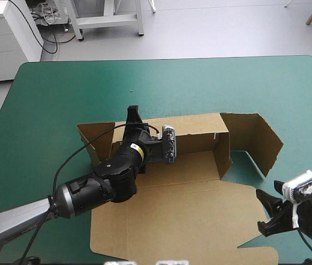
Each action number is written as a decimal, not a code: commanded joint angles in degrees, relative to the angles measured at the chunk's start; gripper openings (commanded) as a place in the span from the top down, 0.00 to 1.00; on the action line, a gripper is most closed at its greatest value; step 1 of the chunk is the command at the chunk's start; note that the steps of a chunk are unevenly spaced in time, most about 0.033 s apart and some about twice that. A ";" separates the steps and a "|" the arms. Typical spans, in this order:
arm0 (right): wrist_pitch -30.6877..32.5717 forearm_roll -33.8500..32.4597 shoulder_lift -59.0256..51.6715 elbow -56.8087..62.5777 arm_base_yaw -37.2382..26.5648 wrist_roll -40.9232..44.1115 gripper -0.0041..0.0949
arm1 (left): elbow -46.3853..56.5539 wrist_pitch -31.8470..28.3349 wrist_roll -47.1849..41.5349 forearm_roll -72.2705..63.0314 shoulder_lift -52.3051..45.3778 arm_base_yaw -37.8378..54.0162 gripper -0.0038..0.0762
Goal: Fold the box
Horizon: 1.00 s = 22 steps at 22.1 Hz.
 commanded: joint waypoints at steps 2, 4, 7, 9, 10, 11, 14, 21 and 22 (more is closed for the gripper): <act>-0.82 -3.59 8.64 -11.38 -0.42 0.23 0.50 | -0.78 -1.25 -0.59 -0.69 -1.50 -0.40 0.96; 0.97 -5.64 13.53 -16.30 -0.42 0.36 0.50 | -0.78 -1.25 -0.59 -0.69 -1.50 -0.40 0.96; 2.74 -9.40 21.14 -23.52 -0.42 0.51 0.50 | -0.78 -1.25 -0.59 -0.69 -1.50 -0.40 0.96; 2.63 -12.12 26.03 -27.62 -0.42 2.66 0.50 | -0.78 -1.25 -1.29 -0.65 -1.50 -0.40 0.96; 2.38 -13.19 27.98 -29.24 -0.42 3.20 0.50 | -0.78 -1.25 -1.29 -0.65 -1.50 -0.40 0.96; 2.38 -14.06 30.87 -31.55 -0.42 3.32 0.50 | -0.78 -1.25 -1.29 -0.65 -1.50 -0.40 0.96; 2.38 -14.90 36.96 -37.34 -0.42 3.32 0.50 | -0.78 -1.25 -1.29 -0.65 -1.50 -0.40 0.96; 2.71 -6.42 49.06 -47.95 -9.61 -3.41 0.50 | -0.78 -1.25 -1.29 -0.56 -1.50 -0.40 0.96; 2.71 -3.56 50.69 -49.56 -11.60 -5.38 0.50 | -0.78 -1.25 -1.29 -0.56 -1.50 -0.40 0.96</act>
